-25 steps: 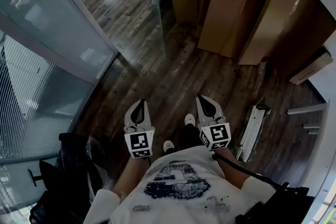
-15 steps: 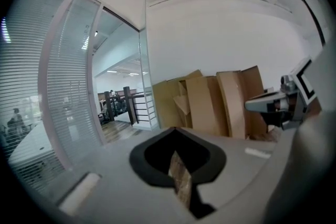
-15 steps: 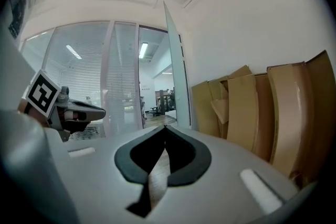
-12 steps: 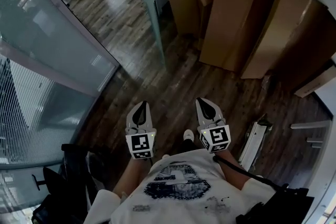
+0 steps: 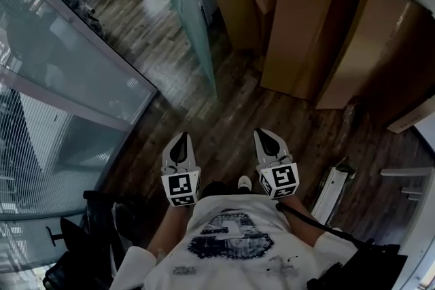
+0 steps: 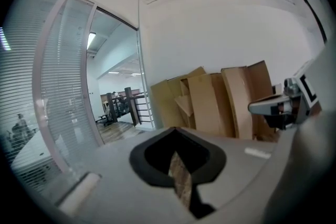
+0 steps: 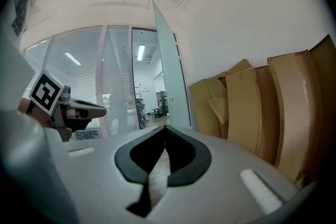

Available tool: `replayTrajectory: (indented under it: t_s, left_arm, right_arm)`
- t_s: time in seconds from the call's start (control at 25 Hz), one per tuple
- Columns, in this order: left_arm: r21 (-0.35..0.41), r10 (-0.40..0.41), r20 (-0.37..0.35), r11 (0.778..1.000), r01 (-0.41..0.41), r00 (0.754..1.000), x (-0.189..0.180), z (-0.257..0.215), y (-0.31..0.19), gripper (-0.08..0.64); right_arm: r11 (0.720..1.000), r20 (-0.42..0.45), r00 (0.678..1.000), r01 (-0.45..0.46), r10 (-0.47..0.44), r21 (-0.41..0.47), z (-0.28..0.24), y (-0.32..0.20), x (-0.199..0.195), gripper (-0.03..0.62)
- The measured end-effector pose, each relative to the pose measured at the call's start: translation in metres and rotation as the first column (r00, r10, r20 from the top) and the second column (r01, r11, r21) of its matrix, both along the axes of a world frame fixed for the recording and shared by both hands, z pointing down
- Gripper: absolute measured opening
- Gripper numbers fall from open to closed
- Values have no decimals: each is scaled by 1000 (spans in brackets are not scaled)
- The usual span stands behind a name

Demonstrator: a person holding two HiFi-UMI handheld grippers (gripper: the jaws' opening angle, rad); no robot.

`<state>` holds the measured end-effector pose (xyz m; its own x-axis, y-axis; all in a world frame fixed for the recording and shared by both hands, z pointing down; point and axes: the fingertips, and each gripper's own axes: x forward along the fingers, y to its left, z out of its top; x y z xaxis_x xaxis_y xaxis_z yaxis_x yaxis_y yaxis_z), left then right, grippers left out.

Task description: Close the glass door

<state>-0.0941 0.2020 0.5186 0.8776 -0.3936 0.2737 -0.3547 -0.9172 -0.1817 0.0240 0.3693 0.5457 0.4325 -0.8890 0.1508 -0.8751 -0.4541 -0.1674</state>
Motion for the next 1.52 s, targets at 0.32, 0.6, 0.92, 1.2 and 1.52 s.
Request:
replayTrajectory:
  t_s: [0.32, 0.6, 0.92, 1.2, 1.52]
  left_arm:
    - [4, -6, -6, 1000, 6, 1000, 23, 5, -10, 2]
    - [-37, -12, -4, 999, 12, 1000, 48, 20, -35, 3]
    - [-21, -2, 23, 1000, 3, 1000, 82, 11, -80, 2]
    - [-45, -6, 30, 999, 7, 1000, 109, 15, -127, 2]
    - [-68, -44, 8, 997, 44, 999, 132, 19, -183, 2]
  right_arm:
    - [999, 1, 1000, 25, -25, -20, 9, -12, 23, 8]
    - [999, 10, 999, 32, -31, -35, 12, -33, 49, 8]
    - [998, 23, 999, 40, -39, -44, 11, -82, 86, 8]
    - [997, 39, 998, 45, -43, -57, 14, -132, 111, 8]
    - [992, 17, 994, 105, -104, -74, 10, -207, 136, 8]
